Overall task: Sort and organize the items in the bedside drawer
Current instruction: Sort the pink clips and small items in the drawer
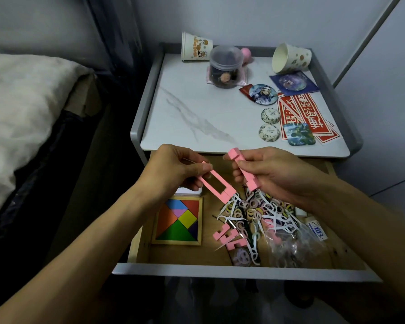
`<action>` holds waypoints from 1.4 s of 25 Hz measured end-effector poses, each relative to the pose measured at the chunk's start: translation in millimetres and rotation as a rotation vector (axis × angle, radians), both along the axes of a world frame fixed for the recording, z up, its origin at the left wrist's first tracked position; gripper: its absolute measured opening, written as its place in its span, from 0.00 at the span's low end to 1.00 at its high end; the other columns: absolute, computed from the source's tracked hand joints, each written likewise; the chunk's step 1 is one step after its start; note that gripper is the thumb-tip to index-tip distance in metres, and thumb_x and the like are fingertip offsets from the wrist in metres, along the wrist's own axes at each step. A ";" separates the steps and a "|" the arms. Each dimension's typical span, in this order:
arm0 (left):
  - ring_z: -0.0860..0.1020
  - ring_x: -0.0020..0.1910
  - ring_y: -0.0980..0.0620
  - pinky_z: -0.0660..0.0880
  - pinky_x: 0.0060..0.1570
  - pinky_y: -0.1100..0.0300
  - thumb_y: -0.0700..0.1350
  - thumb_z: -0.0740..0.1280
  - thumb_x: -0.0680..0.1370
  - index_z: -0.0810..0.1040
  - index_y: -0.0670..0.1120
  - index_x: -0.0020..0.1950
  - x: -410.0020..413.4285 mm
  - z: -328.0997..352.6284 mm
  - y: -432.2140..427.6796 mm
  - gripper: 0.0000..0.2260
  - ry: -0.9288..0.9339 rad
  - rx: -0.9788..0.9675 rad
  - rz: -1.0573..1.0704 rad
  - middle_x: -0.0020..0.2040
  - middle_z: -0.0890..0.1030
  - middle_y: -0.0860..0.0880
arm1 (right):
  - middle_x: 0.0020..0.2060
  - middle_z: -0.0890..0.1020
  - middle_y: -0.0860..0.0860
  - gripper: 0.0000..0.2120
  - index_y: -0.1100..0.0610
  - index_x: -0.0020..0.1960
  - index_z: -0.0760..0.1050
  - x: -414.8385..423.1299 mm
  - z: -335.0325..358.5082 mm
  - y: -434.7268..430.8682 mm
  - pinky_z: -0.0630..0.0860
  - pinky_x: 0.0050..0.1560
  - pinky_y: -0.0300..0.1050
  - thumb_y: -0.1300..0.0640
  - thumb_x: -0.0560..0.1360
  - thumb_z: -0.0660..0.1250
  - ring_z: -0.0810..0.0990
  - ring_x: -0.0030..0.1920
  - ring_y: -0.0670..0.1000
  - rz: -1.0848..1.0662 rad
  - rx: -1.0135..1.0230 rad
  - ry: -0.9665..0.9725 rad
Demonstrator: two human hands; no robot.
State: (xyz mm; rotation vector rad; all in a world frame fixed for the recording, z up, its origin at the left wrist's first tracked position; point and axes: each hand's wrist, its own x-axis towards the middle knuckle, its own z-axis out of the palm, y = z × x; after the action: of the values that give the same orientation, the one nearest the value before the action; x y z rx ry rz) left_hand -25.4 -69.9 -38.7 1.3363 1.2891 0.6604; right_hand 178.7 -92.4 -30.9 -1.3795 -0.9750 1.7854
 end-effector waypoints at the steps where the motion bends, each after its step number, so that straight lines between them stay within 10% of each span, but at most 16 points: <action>1: 0.79 0.29 0.52 0.78 0.31 0.65 0.36 0.70 0.75 0.82 0.34 0.50 0.7 0.2 -0.5 0.07 -0.003 -0.010 -0.007 0.35 0.84 0.42 | 0.40 0.80 0.52 0.12 0.62 0.58 0.78 -0.1 -0.9 -1.2 0.78 0.45 0.38 0.67 0.80 0.58 0.78 0.41 0.46 -0.006 0.057 -0.097; 6: 0.78 0.28 0.53 0.77 0.31 0.65 0.37 0.70 0.76 0.82 0.34 0.50 2.9 0.2 -2.8 0.06 -0.042 -0.050 0.011 0.37 0.83 0.40 | 0.46 0.86 0.50 0.08 0.52 0.50 0.84 -3.3 -3.3 -7.1 0.77 0.54 0.54 0.57 0.79 0.66 0.83 0.52 0.52 -0.079 0.251 -0.432; 12: 0.78 0.29 0.54 0.77 0.30 0.66 0.36 0.68 0.77 0.82 0.34 0.49 4.2 -3.4 -3.5 0.06 -0.133 -0.143 0.072 0.40 0.84 0.40 | 0.34 0.83 0.45 0.06 0.57 0.52 0.80 -6.9 -4.8 -4.9 0.79 0.45 0.37 0.60 0.79 0.65 0.81 0.38 0.44 -0.228 0.378 -0.365; 22: 0.77 0.27 0.57 0.77 0.31 0.68 0.38 0.69 0.75 0.83 0.36 0.53 4.6 -4.6 -3.6 0.09 -0.320 -0.290 0.136 0.40 0.83 0.42 | 0.48 0.85 0.60 0.10 0.59 0.51 0.81 -14.0 -5.7 -8.3 0.78 0.60 0.55 0.69 0.73 0.69 0.83 0.54 0.60 -0.142 0.271 -0.083; 35: 0.76 0.27 0.55 0.77 0.31 0.67 0.38 0.70 0.75 0.82 0.34 0.53 4.3 -7.2 -3.7 0.10 -0.297 -0.286 0.116 0.40 0.83 0.42 | 0.49 0.86 0.53 0.11 0.61 0.56 0.80 -13.0 -8.4 -10.1 0.80 0.53 0.38 0.67 0.75 0.68 0.84 0.51 0.48 -0.040 0.411 -0.184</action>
State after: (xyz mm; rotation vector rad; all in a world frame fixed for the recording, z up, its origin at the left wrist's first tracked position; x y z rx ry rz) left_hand -21.1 -73.6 -45.9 0.8991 1.1734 0.6963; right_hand 165.7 -102.5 -39.3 -1.2995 -1.3166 1.3474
